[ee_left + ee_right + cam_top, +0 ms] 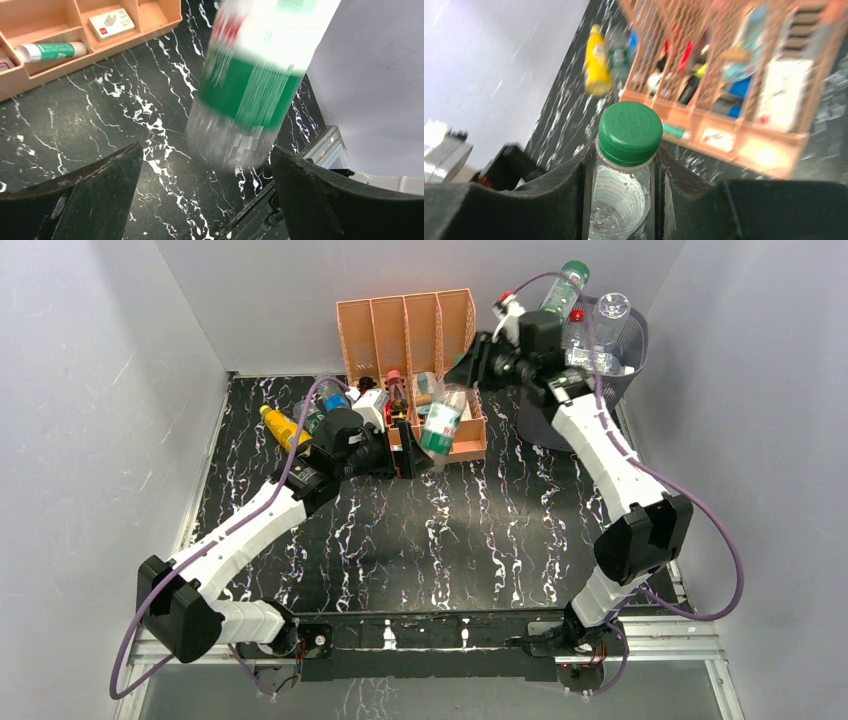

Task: Put the plastic bottles in the bin
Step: Pick up the plastic bottle at the center of the board, then place the plastic bottle in the trash bin.

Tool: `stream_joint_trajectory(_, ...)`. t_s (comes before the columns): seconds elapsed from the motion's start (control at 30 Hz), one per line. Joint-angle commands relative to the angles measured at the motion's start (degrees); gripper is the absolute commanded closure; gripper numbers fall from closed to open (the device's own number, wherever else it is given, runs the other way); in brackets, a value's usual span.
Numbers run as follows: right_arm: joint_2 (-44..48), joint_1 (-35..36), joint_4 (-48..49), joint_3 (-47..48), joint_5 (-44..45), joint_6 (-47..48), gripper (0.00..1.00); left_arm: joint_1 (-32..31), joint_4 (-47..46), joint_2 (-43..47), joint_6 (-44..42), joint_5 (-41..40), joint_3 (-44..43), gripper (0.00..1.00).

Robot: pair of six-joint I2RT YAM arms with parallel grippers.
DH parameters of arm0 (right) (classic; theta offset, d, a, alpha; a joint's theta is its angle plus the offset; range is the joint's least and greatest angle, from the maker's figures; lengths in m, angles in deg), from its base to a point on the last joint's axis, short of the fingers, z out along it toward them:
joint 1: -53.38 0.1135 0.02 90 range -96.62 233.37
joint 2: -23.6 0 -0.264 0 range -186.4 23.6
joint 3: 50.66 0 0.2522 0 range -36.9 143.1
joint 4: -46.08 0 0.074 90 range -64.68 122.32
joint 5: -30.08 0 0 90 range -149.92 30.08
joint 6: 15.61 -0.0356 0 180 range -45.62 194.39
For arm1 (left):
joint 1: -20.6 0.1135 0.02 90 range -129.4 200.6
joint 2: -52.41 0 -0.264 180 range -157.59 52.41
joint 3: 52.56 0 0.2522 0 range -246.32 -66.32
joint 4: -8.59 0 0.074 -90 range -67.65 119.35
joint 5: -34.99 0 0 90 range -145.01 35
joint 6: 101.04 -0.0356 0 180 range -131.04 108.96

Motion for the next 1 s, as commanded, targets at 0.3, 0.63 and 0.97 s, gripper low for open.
stream_joint_trajectory(0.3, 15.1, -10.0, 11.3, 11.3, 44.1, 21.2, 0.78, -0.2, 3.4, 3.6, -3.4, -4.5, -1.0, 0.02)
stream_joint_trajectory(0.63, 13.5, -10.0, 30.1, 4.8, 67.1, 38.4, 0.79, -0.2, 3.0, 0.7, -5.3, -4.4, -1.6, 0.02)
stream_joint_trajectory(0.97, 2.0, -14.2, 44.3, 7.2, 74.4, 49.2, 0.79, 0.8, 3.5, -2.8, -7.6, -3.4, -3.3, 0.02)
